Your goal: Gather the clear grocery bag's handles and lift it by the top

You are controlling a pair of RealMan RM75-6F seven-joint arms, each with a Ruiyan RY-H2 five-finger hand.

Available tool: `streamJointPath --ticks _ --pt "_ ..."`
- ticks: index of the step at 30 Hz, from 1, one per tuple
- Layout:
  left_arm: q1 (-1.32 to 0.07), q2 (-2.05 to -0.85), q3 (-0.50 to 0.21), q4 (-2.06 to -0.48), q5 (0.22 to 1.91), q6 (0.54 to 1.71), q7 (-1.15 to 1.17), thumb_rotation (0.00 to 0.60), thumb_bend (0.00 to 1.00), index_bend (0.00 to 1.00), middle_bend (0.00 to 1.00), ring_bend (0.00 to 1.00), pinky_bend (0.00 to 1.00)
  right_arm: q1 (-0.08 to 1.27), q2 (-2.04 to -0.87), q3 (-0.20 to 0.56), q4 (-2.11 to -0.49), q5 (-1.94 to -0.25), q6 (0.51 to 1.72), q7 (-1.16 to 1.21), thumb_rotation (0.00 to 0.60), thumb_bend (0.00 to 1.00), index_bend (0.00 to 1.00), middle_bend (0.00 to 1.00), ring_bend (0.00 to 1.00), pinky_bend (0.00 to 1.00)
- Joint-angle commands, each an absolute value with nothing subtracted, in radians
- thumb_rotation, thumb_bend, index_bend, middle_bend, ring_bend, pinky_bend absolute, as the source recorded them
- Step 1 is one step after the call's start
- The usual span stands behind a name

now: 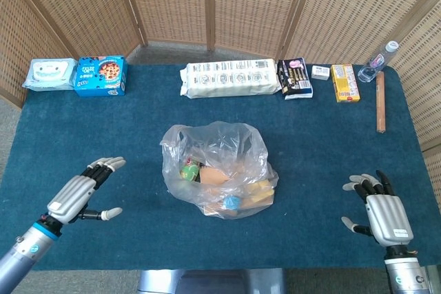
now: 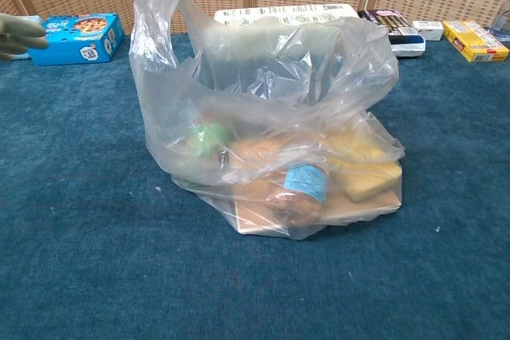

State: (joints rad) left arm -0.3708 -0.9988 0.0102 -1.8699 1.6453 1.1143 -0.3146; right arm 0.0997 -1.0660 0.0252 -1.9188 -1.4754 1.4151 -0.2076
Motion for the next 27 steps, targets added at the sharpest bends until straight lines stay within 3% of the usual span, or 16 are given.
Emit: streamJointPath --ticks 1,27 --pt "-0.399 -1.013 -0.003 -1.873 1.627 1.085 -0.326 0.0 0.04 0.0 0.05 0.0 0.03 0.099 -1.064 0.026 -1.92 -1.475 1.417 -0.209 0.6 0.2 0.32 0.23 0.17 0.02" --pt "-0.668 -1.167 -0.148 -1.804 1.445 0.824 -0.417 0.0 0.04 0.0 0.05 0.0 0.03 0.083 -1.06 0.027 -1.929 -1.468 1.436 -0.219 0.6 0.2 0.32 0.23 0.17 0.01"
